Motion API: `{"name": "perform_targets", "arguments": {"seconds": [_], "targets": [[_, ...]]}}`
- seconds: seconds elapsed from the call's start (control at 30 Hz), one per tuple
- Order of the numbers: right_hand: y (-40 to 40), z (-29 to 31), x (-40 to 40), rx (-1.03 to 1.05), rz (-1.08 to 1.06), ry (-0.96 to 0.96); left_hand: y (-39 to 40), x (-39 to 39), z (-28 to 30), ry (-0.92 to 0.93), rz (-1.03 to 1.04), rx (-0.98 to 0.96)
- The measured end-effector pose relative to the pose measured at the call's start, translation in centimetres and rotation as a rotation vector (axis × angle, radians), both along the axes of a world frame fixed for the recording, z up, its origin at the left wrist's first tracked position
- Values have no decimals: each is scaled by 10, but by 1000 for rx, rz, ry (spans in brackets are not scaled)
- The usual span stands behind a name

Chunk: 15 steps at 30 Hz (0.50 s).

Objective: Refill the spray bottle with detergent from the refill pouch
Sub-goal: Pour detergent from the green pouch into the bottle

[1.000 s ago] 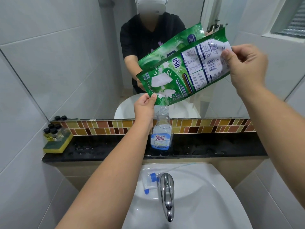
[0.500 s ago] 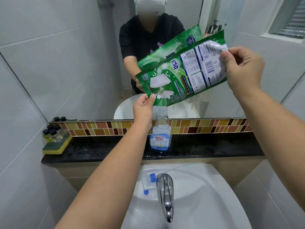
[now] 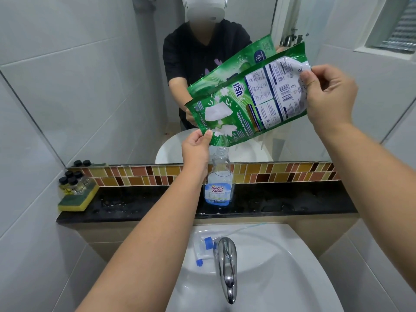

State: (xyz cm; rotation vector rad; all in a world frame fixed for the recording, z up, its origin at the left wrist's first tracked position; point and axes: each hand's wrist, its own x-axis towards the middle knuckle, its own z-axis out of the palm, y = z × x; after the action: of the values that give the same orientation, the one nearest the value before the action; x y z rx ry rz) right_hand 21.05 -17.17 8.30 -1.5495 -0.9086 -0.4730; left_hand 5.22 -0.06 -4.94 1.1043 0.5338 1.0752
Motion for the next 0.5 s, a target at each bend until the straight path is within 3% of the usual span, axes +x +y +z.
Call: {"name": "perform_targets", "arguments": {"seconds": [0.5], "targets": [[7, -2, 1, 31, 10, -17, -1, 1, 0, 23, 33, 9]]}}
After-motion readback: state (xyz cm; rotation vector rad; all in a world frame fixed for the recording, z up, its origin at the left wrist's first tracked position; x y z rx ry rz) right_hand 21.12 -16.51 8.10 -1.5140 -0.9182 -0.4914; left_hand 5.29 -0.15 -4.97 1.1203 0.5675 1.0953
